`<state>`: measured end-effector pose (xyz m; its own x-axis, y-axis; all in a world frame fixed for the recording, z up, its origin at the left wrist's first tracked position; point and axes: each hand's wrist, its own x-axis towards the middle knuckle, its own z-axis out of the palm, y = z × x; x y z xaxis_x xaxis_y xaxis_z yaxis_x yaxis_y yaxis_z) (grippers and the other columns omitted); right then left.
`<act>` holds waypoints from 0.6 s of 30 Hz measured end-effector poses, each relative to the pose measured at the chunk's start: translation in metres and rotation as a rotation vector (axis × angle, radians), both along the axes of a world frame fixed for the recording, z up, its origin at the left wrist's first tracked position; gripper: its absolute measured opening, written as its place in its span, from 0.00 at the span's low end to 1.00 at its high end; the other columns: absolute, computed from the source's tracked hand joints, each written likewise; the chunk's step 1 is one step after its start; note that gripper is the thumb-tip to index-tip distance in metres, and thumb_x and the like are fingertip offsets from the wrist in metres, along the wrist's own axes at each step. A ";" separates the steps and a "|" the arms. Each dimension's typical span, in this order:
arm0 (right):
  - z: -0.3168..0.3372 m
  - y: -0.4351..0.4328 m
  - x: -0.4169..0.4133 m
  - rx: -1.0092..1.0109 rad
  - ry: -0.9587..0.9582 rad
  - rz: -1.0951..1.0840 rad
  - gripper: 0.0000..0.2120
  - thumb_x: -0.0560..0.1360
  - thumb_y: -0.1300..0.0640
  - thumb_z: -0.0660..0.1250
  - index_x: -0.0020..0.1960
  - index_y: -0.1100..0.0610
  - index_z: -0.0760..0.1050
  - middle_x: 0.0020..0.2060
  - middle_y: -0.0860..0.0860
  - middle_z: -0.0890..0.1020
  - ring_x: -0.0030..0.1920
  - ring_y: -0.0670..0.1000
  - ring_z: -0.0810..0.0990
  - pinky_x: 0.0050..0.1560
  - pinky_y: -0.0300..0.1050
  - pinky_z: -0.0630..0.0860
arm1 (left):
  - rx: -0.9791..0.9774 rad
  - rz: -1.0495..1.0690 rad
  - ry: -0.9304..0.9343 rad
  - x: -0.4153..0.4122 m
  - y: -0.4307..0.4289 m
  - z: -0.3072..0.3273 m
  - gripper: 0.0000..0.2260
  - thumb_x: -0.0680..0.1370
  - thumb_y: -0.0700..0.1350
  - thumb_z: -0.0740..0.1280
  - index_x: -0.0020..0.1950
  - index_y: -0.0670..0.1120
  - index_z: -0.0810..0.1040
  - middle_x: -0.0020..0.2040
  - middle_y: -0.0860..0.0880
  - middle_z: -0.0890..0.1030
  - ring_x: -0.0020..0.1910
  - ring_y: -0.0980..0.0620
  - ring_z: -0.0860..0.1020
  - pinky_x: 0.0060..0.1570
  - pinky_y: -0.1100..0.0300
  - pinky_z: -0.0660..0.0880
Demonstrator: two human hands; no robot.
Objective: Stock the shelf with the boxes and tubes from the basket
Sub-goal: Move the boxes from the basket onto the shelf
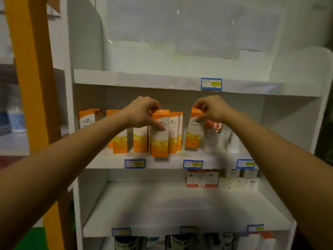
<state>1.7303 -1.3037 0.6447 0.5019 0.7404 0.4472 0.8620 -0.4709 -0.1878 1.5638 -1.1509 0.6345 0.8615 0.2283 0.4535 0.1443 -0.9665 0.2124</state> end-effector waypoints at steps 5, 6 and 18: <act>-0.006 0.025 0.016 0.058 0.011 -0.064 0.21 0.69 0.58 0.72 0.60 0.55 0.73 0.59 0.56 0.77 0.59 0.56 0.76 0.62 0.53 0.74 | -0.042 0.006 -0.078 0.011 0.002 0.004 0.22 0.68 0.48 0.74 0.56 0.43 0.72 0.51 0.48 0.75 0.50 0.50 0.75 0.52 0.54 0.75; -0.007 0.029 0.018 0.066 0.016 -0.076 0.21 0.69 0.59 0.73 0.60 0.56 0.73 0.59 0.56 0.77 0.59 0.57 0.76 0.62 0.54 0.74 | -0.053 0.003 -0.088 0.012 0.003 0.004 0.22 0.68 0.47 0.75 0.56 0.43 0.72 0.51 0.48 0.75 0.50 0.50 0.74 0.51 0.55 0.75; -0.027 0.042 0.038 0.058 -0.001 -0.124 0.13 0.75 0.56 0.64 0.60 0.55 0.73 0.58 0.56 0.78 0.57 0.56 0.77 0.59 0.53 0.76 | -0.111 -0.033 -0.093 0.035 0.002 -0.003 0.18 0.71 0.45 0.72 0.57 0.42 0.72 0.57 0.43 0.77 0.51 0.50 0.75 0.50 0.59 0.74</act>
<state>1.7685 -1.2619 0.6179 0.5876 0.6455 0.4879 0.7978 -0.5628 -0.2164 1.5992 -1.1485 0.6314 0.8250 0.2535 0.5051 0.0872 -0.9402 0.3293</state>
